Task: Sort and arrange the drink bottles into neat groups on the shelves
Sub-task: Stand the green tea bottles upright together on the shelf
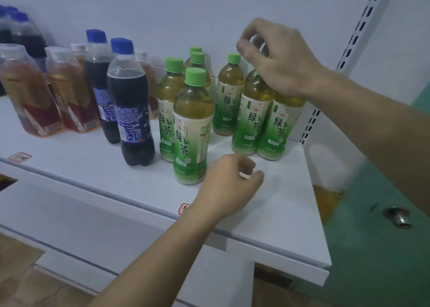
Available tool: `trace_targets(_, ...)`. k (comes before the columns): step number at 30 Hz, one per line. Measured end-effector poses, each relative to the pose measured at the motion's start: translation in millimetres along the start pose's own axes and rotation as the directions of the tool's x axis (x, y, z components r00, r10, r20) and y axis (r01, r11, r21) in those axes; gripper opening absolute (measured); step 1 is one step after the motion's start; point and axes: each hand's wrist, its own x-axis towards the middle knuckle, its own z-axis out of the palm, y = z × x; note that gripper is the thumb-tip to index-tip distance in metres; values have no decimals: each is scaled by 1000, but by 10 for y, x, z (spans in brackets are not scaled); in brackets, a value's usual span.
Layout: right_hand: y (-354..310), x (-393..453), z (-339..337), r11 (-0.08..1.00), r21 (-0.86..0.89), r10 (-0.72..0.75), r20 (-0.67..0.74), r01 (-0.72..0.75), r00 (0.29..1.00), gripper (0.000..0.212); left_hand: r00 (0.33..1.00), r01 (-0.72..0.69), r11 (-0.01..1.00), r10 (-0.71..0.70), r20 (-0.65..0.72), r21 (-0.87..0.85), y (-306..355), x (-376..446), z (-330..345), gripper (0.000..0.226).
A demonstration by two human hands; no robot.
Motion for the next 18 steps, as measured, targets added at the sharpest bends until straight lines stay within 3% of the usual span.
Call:
trace_targets(3,-415,-138,70,947,317,-85,94,51,992,31,936,-88,996,80,-344,-6,-212,-376,-278,19)
trace_targets(6,-696,-226,314,946,311,-146,172,87,974,29,782,-45,999,53,-621,28,-424,-413,-454,13)
trace_targets(7,-747,-243,419,955,277,-152,153,105,976,28,771,-25,999,32,-636,20,-475,-369,-480,17)
trace_targets(9,-808,-258,621,964,247,-113,44,98,993,25,823,8,1000,-15,-567,-15,-519,-272,-496,39)
trace_targets(13,-836,-300,847,932,351,-15,-203,87,979,22,909,70,990,-12,-417,123,-599,-213,-407,72)
trace_targets(18,-845,-338,853,925,371,-4,-219,87,976,19,912,22,994,26,-409,111,-667,-219,-456,79)
